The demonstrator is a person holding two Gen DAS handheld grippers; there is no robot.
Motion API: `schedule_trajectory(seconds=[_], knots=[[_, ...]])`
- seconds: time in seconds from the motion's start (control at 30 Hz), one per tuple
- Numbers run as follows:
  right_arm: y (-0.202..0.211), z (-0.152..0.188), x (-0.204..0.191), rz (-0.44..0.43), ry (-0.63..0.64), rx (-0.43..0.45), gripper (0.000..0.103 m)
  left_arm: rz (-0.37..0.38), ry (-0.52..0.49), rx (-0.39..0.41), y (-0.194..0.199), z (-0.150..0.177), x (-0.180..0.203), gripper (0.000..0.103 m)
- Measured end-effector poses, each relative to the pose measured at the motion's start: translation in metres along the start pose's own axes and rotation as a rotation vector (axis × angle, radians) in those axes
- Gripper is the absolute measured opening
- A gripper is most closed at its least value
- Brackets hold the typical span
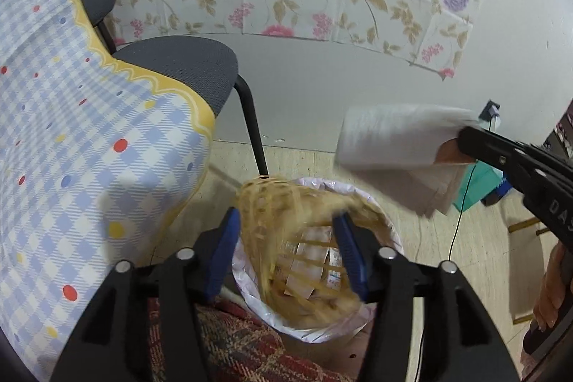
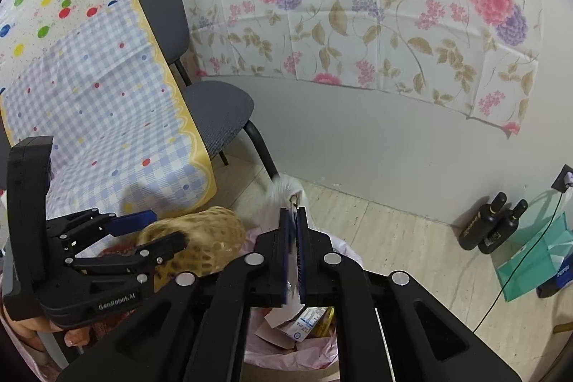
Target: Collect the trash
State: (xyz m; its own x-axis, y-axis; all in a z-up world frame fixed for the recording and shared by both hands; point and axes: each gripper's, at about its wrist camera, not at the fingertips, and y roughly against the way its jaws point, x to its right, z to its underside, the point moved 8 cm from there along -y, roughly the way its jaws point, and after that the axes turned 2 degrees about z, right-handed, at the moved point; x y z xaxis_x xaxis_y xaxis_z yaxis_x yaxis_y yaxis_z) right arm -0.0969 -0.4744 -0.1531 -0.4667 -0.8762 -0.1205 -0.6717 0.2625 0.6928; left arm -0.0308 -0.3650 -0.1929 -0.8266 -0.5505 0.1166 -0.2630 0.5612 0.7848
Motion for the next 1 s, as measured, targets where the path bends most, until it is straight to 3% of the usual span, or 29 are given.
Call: schedule_trajectory(seconds=[0.03,0.1,0.53,0.73,1.0], knots=[[-0.002,0.001,0.000,-0.003,-0.003,-0.008,0.020,-0.002,-0.007,0.004,0.001,0.000,0.001,0.067],[-0.005,0.003,0.000,0.001,-0.002,-0.014,0.042,0.002,-0.017,0.006,0.001,0.000,0.002,0.069],[0.014,-0.004,-0.009,0.002,0.011,0.029,0.043,-0.068,0.043,0.136,0.044,-0.013,-0.025,0.070],[0.026,-0.020,-0.045,-0.044,0.064,0.067,0.044,-0.161,0.105,0.210,0.081,-0.019,-0.061,0.071],[0.032,-0.045,-0.107,-0.132,0.136,0.116,0.055,-0.301,0.240,0.297,0.140,-0.016,-0.125,0.081]])
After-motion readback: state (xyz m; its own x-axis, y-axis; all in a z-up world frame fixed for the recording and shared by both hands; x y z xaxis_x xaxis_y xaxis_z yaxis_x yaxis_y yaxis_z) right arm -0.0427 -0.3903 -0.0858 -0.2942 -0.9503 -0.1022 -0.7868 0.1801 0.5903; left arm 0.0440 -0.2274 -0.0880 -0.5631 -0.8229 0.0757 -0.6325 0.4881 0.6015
